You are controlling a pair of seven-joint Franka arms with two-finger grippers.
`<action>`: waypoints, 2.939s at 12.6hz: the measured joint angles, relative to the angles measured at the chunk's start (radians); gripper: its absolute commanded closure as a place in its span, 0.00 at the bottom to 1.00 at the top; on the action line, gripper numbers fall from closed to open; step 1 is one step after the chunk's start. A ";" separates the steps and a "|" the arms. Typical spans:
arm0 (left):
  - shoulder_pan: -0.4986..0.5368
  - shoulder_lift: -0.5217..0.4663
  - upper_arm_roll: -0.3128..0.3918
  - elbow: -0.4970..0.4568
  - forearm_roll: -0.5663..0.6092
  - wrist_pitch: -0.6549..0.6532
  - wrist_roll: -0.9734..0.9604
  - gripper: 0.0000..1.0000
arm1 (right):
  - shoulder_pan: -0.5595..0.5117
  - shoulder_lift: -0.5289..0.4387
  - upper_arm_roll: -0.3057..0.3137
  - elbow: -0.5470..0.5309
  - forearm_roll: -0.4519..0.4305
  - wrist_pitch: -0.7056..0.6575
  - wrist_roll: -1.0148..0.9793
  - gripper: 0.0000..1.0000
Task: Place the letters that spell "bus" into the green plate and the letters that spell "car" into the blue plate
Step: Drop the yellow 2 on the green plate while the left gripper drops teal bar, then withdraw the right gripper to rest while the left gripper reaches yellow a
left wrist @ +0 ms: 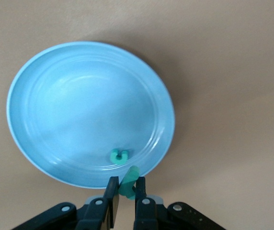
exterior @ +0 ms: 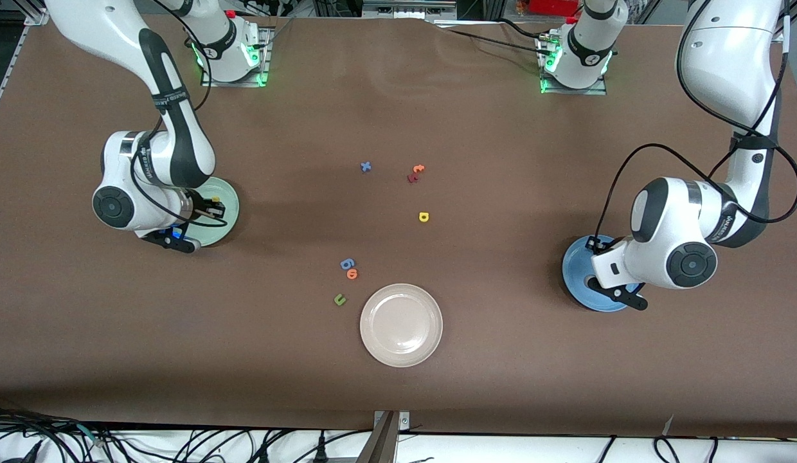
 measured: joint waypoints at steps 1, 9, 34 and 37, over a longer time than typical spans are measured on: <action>0.010 0.005 0.000 0.000 0.009 0.000 0.005 0.70 | -0.003 0.003 -0.002 -0.026 0.000 0.005 -0.009 0.92; 0.031 0.012 -0.012 0.000 -0.002 0.000 0.038 0.00 | -0.004 0.016 -0.006 -0.070 0.000 0.088 -0.030 0.02; -0.468 0.055 -0.178 -0.215 -0.066 0.580 -1.079 0.24 | -0.062 -0.079 -0.116 0.632 0.000 -0.462 -0.199 0.02; -0.474 0.065 -0.176 -0.215 -0.065 0.583 -1.081 0.24 | -0.139 -0.097 -0.019 0.634 -0.032 -0.454 -0.213 0.02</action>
